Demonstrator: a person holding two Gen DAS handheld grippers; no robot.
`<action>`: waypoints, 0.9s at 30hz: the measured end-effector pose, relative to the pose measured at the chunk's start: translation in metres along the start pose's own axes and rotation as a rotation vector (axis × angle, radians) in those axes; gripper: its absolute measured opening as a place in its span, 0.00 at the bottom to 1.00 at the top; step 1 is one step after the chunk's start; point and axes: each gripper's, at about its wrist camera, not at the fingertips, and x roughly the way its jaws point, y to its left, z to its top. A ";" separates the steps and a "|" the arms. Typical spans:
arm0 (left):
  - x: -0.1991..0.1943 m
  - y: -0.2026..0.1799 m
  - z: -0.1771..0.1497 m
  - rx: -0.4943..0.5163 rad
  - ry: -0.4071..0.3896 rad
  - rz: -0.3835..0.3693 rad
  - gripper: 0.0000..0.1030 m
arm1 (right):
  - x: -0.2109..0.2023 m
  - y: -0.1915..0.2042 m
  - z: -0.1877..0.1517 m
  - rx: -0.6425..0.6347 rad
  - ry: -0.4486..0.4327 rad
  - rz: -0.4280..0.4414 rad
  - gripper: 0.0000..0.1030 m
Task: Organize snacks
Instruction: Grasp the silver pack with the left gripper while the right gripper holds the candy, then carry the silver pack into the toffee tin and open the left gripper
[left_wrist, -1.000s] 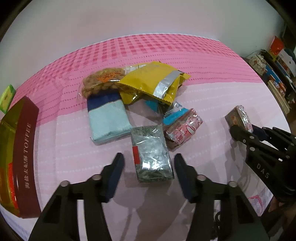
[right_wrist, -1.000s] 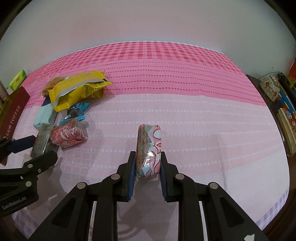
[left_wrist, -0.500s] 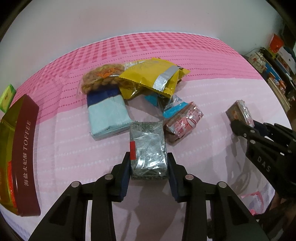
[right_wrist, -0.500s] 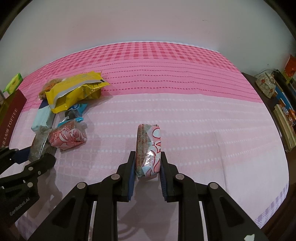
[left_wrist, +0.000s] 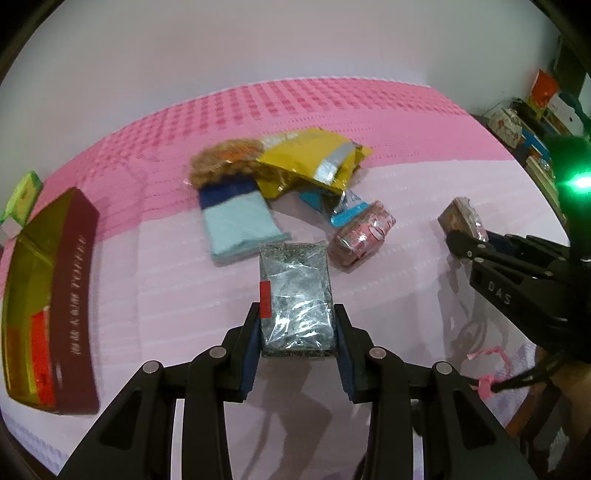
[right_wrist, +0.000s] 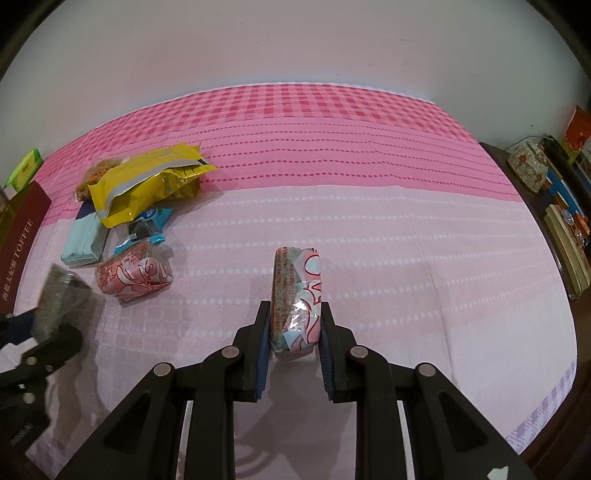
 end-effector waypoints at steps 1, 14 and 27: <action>-0.006 0.003 0.000 -0.004 -0.008 0.003 0.36 | 0.000 0.000 0.000 0.000 0.000 0.000 0.20; -0.058 0.082 0.008 -0.037 -0.082 0.119 0.36 | 0.000 0.000 0.000 -0.005 0.001 -0.006 0.20; -0.085 0.189 -0.008 -0.189 -0.112 0.232 0.35 | 0.000 0.002 0.000 -0.013 0.001 -0.013 0.20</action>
